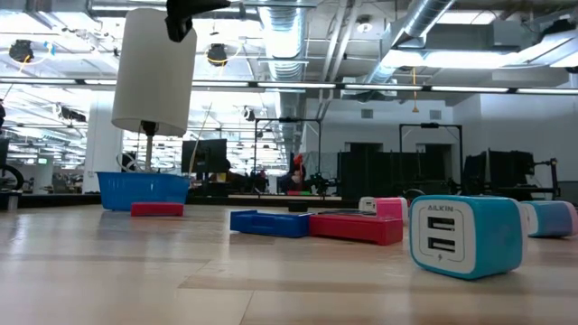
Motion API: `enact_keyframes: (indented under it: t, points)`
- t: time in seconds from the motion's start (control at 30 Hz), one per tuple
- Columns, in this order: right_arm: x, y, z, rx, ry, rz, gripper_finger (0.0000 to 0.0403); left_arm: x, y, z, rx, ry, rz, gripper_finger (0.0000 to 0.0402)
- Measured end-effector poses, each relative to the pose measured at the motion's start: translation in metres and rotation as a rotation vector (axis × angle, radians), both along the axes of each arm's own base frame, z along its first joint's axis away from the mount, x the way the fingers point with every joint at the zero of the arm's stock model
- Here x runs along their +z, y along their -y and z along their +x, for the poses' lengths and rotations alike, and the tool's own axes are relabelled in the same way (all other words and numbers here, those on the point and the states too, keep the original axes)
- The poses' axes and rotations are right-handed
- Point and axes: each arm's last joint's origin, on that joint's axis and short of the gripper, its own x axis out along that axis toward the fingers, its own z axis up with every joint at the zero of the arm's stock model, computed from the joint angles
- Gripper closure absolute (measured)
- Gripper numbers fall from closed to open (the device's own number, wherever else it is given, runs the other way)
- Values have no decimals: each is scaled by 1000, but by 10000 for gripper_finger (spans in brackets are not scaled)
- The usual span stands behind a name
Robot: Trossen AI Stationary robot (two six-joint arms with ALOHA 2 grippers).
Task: Pick & Place Office items
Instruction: Put the bottom red charger adapter into the red bin
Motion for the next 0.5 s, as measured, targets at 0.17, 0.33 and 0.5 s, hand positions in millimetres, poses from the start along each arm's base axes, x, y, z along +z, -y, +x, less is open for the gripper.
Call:
enact_keyframes:
  t: [0.17, 0.33, 0.5]
  points:
    - [-25, -3, 3, -5, 10, -19, 290, 2, 0, 0, 2, 22, -5, 222]
    - [-43, -6, 12, -21, 9, -59, 290, 3, 0, 0, 11, 32, -24, 222]
    - [-52, -7, 22, -45, 42, -69, 290, 3, 0, 0, 11, 32, -29, 224]
